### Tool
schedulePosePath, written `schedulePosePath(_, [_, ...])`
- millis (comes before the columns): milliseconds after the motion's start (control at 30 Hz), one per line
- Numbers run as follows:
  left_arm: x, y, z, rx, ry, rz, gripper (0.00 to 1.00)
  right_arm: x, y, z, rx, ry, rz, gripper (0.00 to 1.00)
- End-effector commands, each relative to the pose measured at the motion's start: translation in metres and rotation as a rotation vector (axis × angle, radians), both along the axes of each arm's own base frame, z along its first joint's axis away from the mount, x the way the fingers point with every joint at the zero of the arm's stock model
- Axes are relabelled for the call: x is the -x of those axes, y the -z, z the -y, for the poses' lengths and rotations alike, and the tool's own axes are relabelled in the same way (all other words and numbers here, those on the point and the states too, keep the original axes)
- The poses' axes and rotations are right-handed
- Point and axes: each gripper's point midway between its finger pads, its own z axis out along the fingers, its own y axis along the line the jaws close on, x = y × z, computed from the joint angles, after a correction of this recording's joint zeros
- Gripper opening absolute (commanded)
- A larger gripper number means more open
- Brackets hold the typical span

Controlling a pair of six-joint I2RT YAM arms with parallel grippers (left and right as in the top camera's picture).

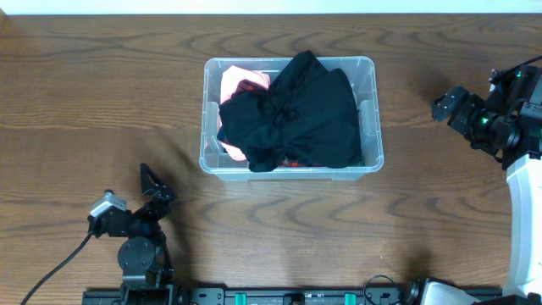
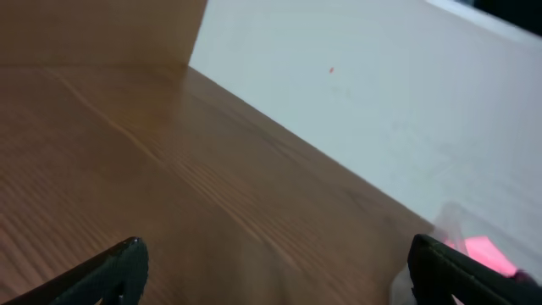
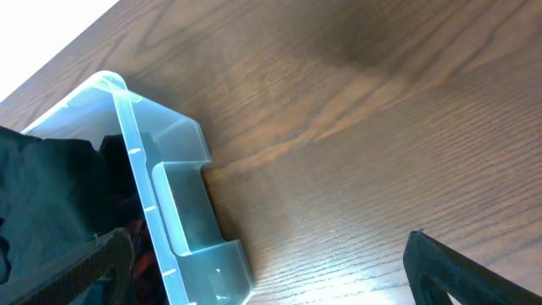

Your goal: Pack container

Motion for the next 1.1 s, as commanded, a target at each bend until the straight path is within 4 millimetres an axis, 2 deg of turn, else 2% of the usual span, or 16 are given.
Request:
schedulePosePath(0, [0.001, 0.011, -0.002, 0.052, -0.016, -0.008, 0.98, 0.0, -0.001, 0.004, 0.013, -0.004, 0.002, 0.99])
schedulePosePath(200, [0.002, 0.017, -0.003, 0.052, -0.017, -0.034, 0.98, 0.0, -0.001, 0.004, 0.013, -0.004, 0.002, 0.99])
schedulePosePath(900, [0.002, 0.017, -0.002, 0.052, -0.016, -0.034, 0.98, 0.003, 0.003, 0.003, 0.01, -0.005, -0.009, 0.99])
schedulePosePath(1067, [0.002, 0.017, -0.003, 0.052, -0.017, -0.034, 0.98, 0.018, -0.014, -0.01, 0.027, -0.029, 0.05, 0.99])
